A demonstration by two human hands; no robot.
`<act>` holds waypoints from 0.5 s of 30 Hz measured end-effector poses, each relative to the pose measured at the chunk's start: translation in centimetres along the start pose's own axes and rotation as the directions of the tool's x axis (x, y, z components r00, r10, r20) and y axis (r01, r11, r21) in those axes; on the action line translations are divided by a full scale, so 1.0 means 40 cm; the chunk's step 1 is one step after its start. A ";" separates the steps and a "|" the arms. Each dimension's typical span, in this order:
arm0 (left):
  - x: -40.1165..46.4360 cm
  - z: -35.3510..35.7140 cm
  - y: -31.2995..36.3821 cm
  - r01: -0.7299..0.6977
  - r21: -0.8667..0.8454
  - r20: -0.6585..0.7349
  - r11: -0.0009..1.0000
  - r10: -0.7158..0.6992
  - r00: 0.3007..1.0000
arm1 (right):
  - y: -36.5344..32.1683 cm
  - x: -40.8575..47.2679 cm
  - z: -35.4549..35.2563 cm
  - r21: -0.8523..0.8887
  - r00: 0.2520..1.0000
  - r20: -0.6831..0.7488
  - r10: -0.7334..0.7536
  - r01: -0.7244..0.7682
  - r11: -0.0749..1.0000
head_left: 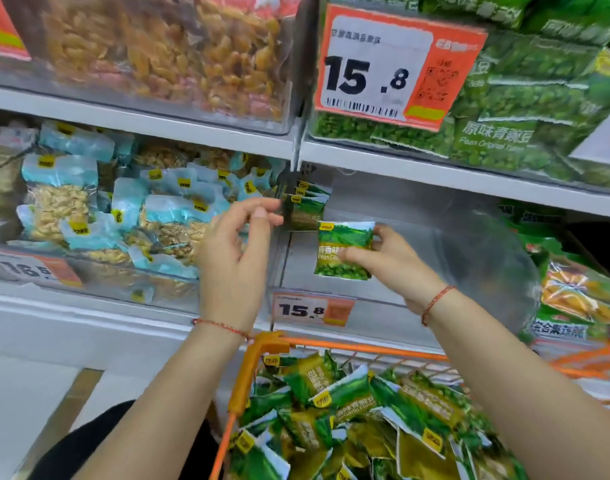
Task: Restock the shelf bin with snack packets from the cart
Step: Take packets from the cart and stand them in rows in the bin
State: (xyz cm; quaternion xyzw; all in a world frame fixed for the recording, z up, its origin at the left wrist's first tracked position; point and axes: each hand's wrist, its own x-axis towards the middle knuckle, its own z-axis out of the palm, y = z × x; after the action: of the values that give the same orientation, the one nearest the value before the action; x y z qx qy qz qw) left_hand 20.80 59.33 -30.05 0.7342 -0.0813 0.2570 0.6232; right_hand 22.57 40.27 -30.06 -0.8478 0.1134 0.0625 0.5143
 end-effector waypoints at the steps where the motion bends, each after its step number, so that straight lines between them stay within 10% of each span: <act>1: 0.009 -0.004 -0.012 0.017 0.011 -0.010 1.000 -0.017 1.000 | 0.004 0.029 0.006 -0.021 1.000 0.017 0.017 -0.017 1.000; 6: 0.051 0.008 -0.021 0.365 -0.146 0.092 0.919 -0.355 0.930 | 0.005 0.159 0.079 -0.043 0.990 0.084 0.111 -0.108 0.993; 15: 0.082 -0.003 -0.032 0.433 -0.148 0.145 0.889 -0.414 0.899 | 0.042 0.282 0.140 -0.045 0.989 0.125 0.079 -0.073 0.996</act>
State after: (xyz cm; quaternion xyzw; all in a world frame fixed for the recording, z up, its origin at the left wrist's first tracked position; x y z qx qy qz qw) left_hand 24.15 60.36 -29.58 0.6889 0.0243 0.0660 0.7215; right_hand 33.12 43.05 -36.60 -0.8473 0.1114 0.1382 0.5006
